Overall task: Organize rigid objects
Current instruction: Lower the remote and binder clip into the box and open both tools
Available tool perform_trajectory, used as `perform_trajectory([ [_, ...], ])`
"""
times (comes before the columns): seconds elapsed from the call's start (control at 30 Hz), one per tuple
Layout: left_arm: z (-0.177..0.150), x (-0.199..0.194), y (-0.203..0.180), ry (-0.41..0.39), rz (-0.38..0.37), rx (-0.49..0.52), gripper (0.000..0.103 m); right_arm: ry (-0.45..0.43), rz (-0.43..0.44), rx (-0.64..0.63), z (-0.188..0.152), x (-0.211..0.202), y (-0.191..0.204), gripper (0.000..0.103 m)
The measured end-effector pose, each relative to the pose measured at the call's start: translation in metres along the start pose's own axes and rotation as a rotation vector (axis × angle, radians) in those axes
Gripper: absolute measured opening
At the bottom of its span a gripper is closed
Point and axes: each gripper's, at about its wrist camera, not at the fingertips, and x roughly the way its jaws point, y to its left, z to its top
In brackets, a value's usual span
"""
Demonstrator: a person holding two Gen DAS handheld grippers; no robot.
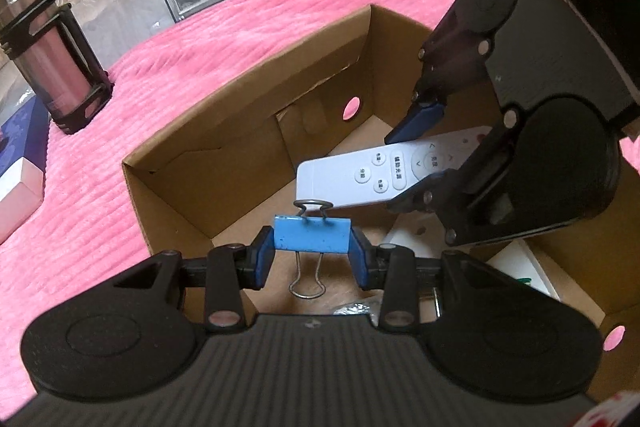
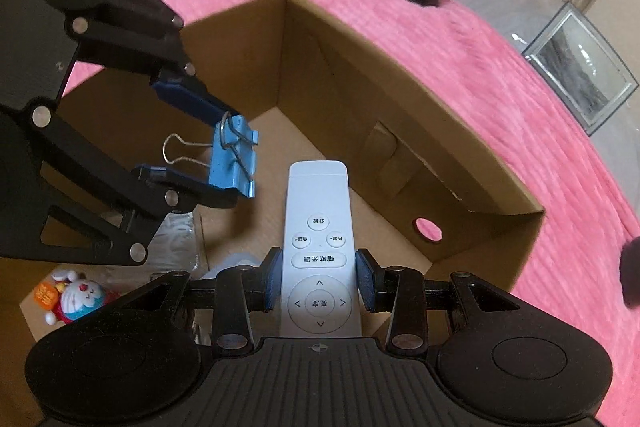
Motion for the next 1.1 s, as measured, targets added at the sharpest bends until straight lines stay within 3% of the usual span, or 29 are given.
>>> perform_trajectory([
  [0.4,0.002,0.012,0.0,0.029,-0.013,0.022,0.034,0.075,-0.031,-0.021,0.01,0.02,-0.01,0.036],
  [1.1,0.005,0.021,-0.001,0.07,0.014,0.022,0.035,-0.107,-0.029,0.02,-0.007,-0.02,-0.002,0.036],
])
